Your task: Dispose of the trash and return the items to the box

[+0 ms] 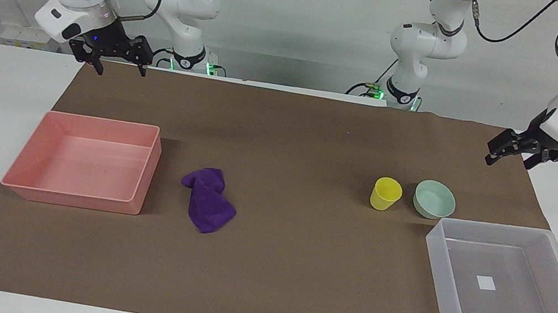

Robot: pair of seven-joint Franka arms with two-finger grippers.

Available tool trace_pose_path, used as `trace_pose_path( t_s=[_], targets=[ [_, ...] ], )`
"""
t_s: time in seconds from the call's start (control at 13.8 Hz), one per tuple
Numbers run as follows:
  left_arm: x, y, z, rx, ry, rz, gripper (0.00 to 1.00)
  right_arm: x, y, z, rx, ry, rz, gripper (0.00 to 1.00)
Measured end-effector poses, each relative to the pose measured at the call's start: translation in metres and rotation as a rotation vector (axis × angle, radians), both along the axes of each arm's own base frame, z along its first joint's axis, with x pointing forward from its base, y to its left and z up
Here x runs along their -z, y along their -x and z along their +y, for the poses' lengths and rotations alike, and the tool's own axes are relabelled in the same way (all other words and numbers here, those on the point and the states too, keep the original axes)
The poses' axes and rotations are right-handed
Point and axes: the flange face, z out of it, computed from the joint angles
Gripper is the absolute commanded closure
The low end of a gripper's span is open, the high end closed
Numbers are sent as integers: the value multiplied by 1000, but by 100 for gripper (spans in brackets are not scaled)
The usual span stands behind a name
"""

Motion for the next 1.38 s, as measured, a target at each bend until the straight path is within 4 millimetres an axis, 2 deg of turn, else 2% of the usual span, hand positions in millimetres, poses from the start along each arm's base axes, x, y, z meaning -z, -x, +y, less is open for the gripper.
trace_pose_path(
  t_s=[0.36, 0.51, 0.65, 0.8, 0.94, 1.01, 1.23, 1.38],
  targets=[
    [1, 0, 0, 2, 0, 1, 0, 0, 0, 7, -39, -45, 1, 1],
    [12, 2, 1, -1, 0, 6, 0, 0, -1, 10, -91, -73, -9, 1],
    [50, 12, 3, -16, 0, -42, 0, -1, -11, 14, -129, -80, -89, 1],
    [97, 38, 5, -26, -1, -74, 0, 9, -18, 37, -166, -81, -133, 1],
    [136, 56, 7, -33, -2, -60, 0, 37, -30, 69, -141, -85, -122, 1],
    [158, 60, 8, -37, -2, -65, 0, 59, -41, 89, -140, -85, -126, 1],
    [229, 69, 10, -44, -5, -97, 0, 143, -80, 140, -149, -88, -140, 0],
    [263, 72, 10, -46, -7, -74, 1, 196, -95, 163, -170, -91, -153, 0]
  ],
)
